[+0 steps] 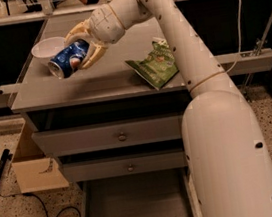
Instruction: Pick pepsi can from bottom drawer and place on counter
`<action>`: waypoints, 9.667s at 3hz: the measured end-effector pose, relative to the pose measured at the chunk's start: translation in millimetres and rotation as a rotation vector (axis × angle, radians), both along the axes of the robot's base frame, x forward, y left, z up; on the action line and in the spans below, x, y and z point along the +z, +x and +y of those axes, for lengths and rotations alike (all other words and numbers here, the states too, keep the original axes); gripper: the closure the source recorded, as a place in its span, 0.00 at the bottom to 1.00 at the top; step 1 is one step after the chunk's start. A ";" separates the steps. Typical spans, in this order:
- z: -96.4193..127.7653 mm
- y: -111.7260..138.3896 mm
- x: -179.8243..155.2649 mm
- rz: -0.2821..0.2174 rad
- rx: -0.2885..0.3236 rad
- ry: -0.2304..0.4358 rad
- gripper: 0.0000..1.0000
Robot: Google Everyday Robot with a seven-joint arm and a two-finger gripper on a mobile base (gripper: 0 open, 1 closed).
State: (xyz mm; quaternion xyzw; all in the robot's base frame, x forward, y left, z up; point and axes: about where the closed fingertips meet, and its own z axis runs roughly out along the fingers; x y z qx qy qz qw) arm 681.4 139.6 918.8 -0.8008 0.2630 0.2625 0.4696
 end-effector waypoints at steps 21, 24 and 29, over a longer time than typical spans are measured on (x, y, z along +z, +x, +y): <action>39.5 63.7 -71.4 0.324 -0.482 -0.448 1.00; -26.8 41.5 -82.1 0.402 -0.599 -0.458 1.00; -26.6 41.5 -82.3 0.402 -0.599 -0.459 0.00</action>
Offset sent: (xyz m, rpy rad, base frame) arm -0.0018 -0.0033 0.0037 0.0436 0.0013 0.0039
